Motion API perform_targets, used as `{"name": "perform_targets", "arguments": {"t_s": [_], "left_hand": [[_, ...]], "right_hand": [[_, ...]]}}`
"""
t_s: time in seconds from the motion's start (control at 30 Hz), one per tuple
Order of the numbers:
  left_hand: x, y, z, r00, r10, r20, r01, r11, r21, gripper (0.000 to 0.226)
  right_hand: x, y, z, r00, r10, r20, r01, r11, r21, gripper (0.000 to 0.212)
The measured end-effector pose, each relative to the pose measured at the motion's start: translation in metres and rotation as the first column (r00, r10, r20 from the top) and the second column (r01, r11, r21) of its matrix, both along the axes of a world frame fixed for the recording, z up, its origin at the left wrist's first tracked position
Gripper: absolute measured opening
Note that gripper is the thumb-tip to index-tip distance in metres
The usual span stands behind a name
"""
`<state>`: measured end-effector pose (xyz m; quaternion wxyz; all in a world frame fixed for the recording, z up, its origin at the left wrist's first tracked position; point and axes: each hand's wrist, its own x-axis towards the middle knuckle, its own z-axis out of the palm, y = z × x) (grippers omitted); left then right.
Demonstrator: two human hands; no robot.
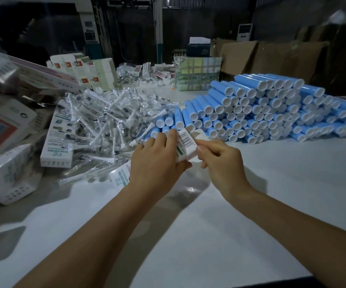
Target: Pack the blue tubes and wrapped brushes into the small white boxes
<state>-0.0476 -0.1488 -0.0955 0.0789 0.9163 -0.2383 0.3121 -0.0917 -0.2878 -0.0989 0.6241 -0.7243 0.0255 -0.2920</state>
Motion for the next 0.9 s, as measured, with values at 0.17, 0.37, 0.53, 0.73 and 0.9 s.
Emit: {"name": "perform_targets", "arguments": {"t_s": [0.17, 0.37, 0.53, 0.73, 0.9], "left_hand": [[-0.0034, 0.0008, -0.0042, 1.000, -0.013, 0.024, 0.011, 0.996, 0.086, 0.087], [-0.0046, 0.0013, -0.0081, 0.999, -0.018, 0.051, 0.009, 0.986, 0.165, 0.086], [-0.0085, -0.0013, -0.0057, 0.998, -0.008, 0.056, 0.001, 0.992, 0.128, 0.085], [-0.0102, -0.0022, -0.0091, 0.997, 0.009, 0.073, -0.020, 0.987, 0.157, 0.084], [-0.0079, -0.0009, -0.0054, 0.998, 0.018, 0.053, -0.024, 0.994, 0.103, 0.086]], "right_hand": [[0.0077, -0.0057, -0.0039, 0.983, 0.067, -0.168, -0.072, 0.997, -0.023, 0.063], [0.0057, -0.0041, -0.0013, 0.968, 0.107, -0.226, -0.120, 0.992, -0.047, 0.045], [0.0021, -0.0020, -0.0020, 0.985, 0.030, -0.169, -0.042, 0.996, -0.073, 0.024], [0.0028, 0.0021, -0.0071, 0.976, 0.027, -0.215, -0.049, 0.994, -0.097, 0.027], [0.0007, -0.0033, 0.0002, 0.993, -0.081, -0.087, 0.056, 0.965, -0.256, 0.032]]}}
